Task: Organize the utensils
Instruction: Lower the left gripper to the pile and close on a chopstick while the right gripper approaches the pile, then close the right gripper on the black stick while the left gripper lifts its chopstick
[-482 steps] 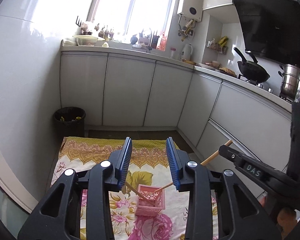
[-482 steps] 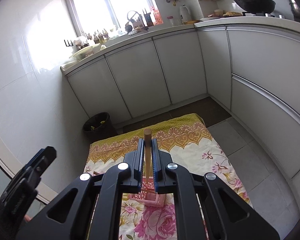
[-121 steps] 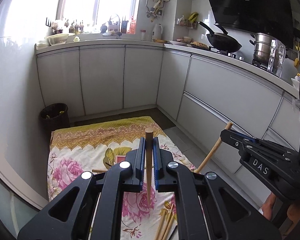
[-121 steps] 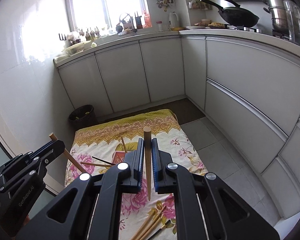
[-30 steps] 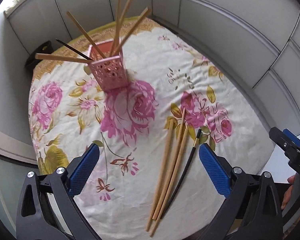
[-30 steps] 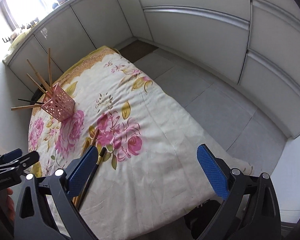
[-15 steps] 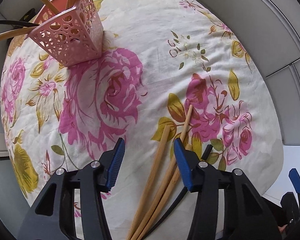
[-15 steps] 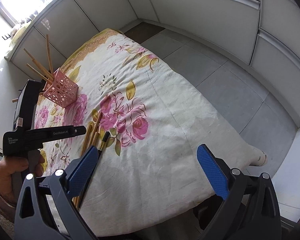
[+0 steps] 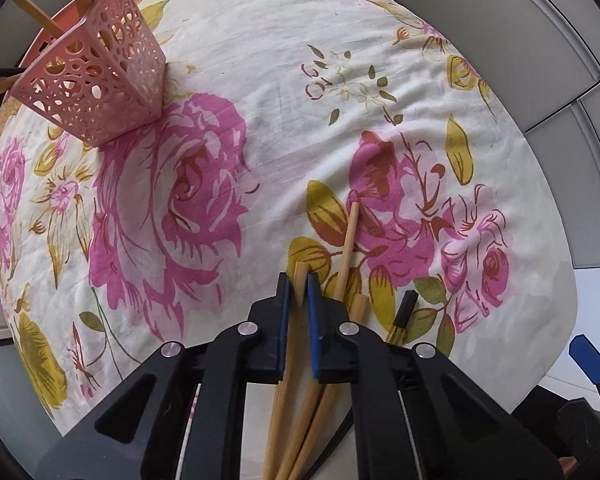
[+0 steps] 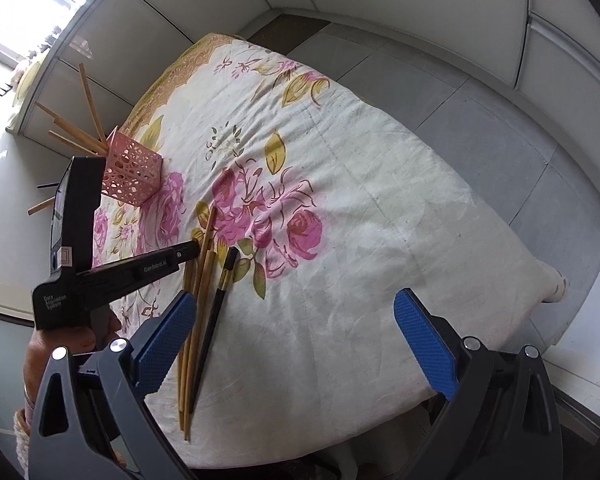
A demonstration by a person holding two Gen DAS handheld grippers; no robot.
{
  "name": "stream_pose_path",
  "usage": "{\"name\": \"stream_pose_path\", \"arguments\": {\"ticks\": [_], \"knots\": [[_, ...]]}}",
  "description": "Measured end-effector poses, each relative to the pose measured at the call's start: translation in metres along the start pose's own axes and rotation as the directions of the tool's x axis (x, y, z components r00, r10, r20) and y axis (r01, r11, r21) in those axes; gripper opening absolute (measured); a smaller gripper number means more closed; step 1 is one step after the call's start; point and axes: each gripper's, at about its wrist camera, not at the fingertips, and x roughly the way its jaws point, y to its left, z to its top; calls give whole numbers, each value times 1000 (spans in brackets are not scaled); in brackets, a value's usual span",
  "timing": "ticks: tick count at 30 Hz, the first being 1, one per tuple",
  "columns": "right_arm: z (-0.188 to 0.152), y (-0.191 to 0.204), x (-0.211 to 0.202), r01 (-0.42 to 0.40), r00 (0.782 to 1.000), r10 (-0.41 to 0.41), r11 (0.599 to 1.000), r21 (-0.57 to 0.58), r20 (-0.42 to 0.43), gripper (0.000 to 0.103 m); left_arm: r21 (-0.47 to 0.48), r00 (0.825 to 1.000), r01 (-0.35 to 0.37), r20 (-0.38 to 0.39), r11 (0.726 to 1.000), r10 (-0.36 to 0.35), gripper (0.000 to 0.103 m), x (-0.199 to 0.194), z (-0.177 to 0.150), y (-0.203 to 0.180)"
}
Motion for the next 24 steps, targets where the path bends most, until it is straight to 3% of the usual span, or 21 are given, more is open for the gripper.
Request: {"name": "stream_pose_path", "arguments": {"ticks": [7, 12, 16, 20, 22, 24], "knots": [[5, 38, 37, 73, 992, -76, 997, -28, -96, 94, -131, 996, 69, 69, 989, -61, 6, -11, -42, 58], [10, 67, 78, 150, 970, -154, 988, -34, -186, 57, -205, 981, 145, 161, 968, -113, 6, -37, -65, 99], [10, 82, 93, 198, 961, -202, 979, -44, -188, 47, -212, 963, 194, 226, 958, -145, 6, -56, -71, 112], [13, 94, 101, 237, 957, -242, 970, -51, -161, 36, -202, 957, 194, 255, 960, -140, 6, -61, -71, 113], [17, 97, 103, 248, 956, -254, 967, -56, -148, 28, -201, 953, 205, 266, 958, -148, 6, -70, -74, 111], [20, 100, 106, 257, 956, -264, 964, -70, -130, 11, -196, 948, 202, 286, 960, -141, 6, -76, -75, 114]]}}
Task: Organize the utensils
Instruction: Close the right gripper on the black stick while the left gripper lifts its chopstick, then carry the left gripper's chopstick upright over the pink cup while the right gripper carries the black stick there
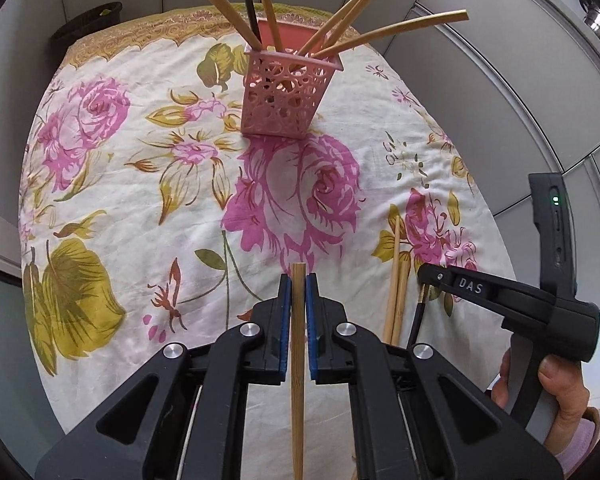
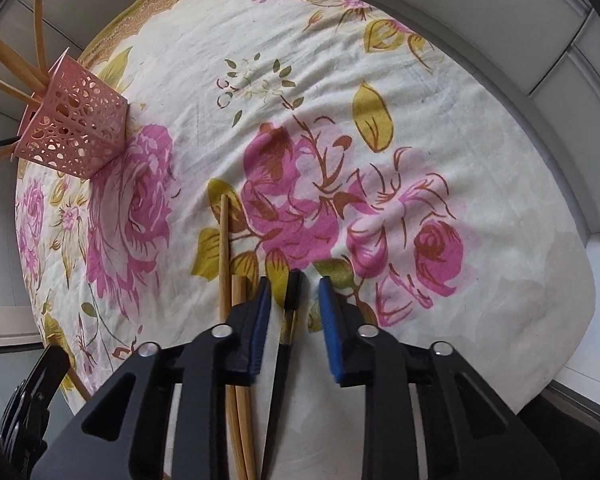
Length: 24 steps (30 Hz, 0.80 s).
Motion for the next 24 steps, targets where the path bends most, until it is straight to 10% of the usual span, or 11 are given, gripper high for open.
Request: {"name": "stream_pose_path", "arguments": {"ticks": [11, 24], "knots": [[-39, -5, -50, -99, 960, 135, 983, -156, 246, 8, 57, 975, 29, 221, 998, -41, 6, -56, -15, -27], [-80, -16, -166, -37, 815, 214, 947, -320, 538, 7, 86, 871, -50, 491, 995, 1, 6, -140, -49, -78]]}}
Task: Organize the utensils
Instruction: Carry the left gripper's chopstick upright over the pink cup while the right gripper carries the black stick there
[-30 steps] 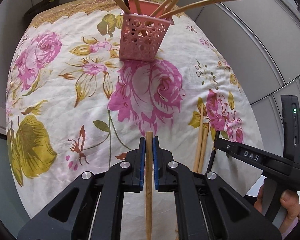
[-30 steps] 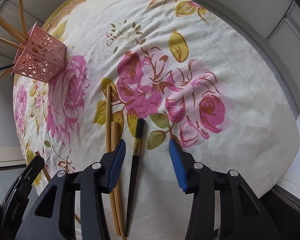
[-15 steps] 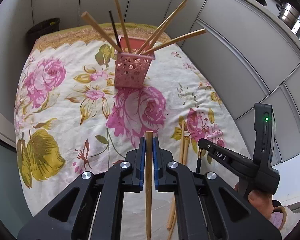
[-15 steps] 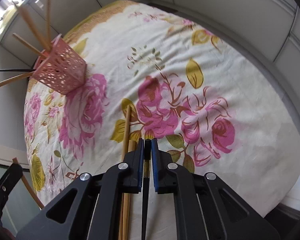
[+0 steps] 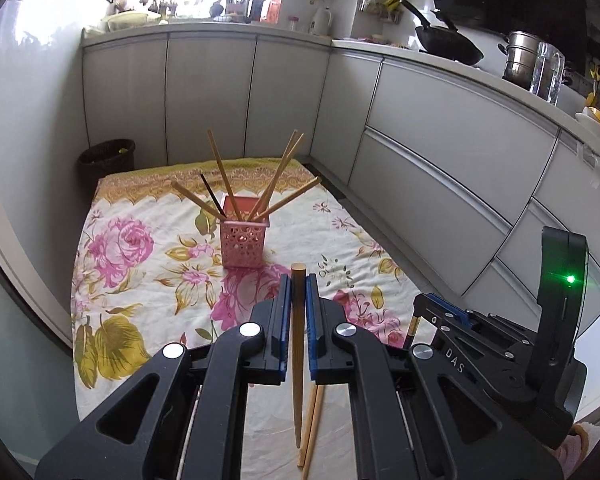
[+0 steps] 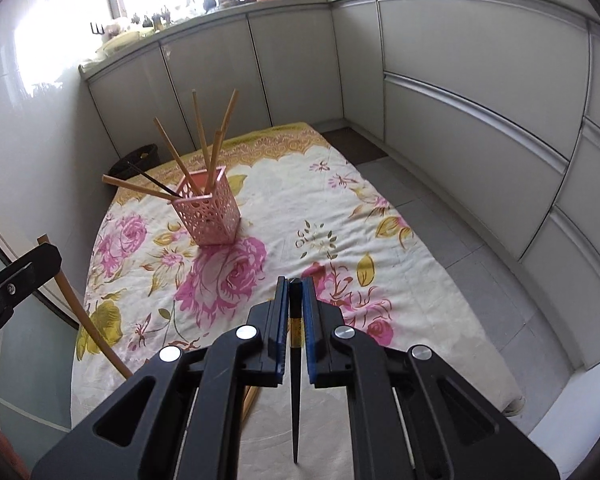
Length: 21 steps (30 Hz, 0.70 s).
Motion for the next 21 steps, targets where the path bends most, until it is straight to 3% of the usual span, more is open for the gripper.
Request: {"name": "stream_pose_path", "arguments": {"ticks": [14, 21], "knots": [[74, 1, -52, -72, 991, 71, 997, 3, 116, 7, 7, 992, -13, 123, 1000, 12, 6, -27, 63, -17], [106, 5, -62, -110, 989, 111, 994, -17, 99, 7, 6, 981, -32, 193, 999, 30, 6, -21, 100, -17]]}}
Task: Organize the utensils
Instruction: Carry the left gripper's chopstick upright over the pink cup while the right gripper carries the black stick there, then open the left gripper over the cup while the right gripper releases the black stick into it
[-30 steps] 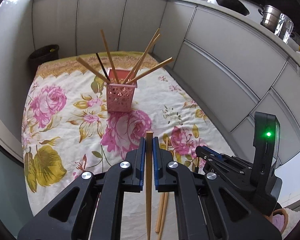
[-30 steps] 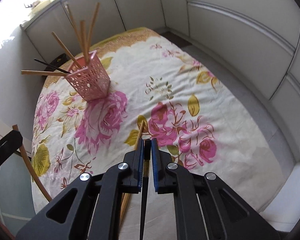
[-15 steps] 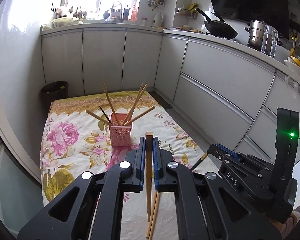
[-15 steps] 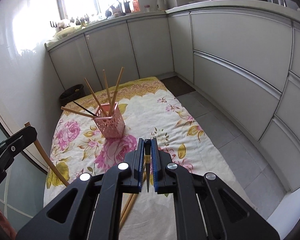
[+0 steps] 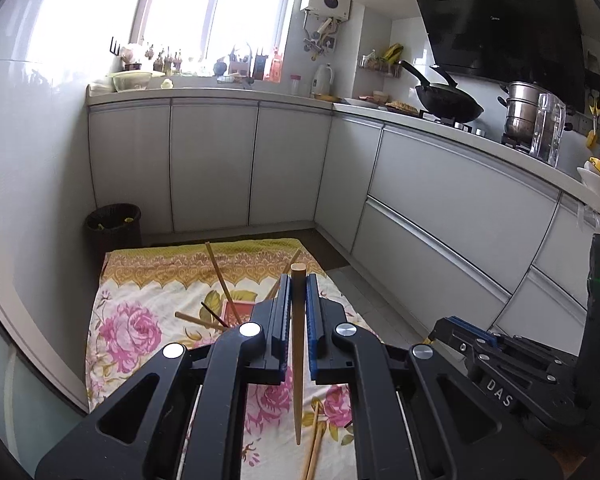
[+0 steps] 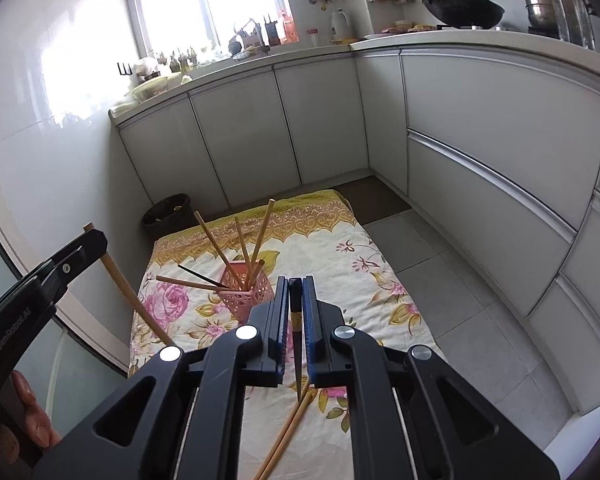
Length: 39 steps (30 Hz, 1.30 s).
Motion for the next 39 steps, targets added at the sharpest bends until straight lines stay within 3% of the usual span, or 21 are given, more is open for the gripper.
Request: {"name": "stream_pose_path", "arguments": {"ticks": [14, 26, 33, 36, 37, 39], "knots": [[58, 15, 21, -106, 993, 107, 994, 13, -41, 7, -2, 999, -27, 19, 1000, 27, 6, 44, 39, 16], [129, 35, 23, -149, 985, 148, 989, 7, 91, 7, -16, 987, -111, 113, 994, 112, 6, 77, 85, 45], [146, 53, 42, -168, 977, 167, 986, -7, 131, 8, -52, 989, -132, 64, 990, 135, 6, 123, 76, 67], [145, 58, 54, -174, 977, 174, 985, -10, 120, 7, -69, 993, -122, -2, 990, 122, 12, 142, 62, 77], [145, 60, 58, -174, 978, 174, 985, -12, 116, 7, -82, 992, -126, -14, 989, 125, 23, 145, 59, 81], [142, 64, 65, -171, 979, 172, 985, -18, 109, 8, -109, 992, -128, -6, 986, 128, 30, 142, 55, 89]]}}
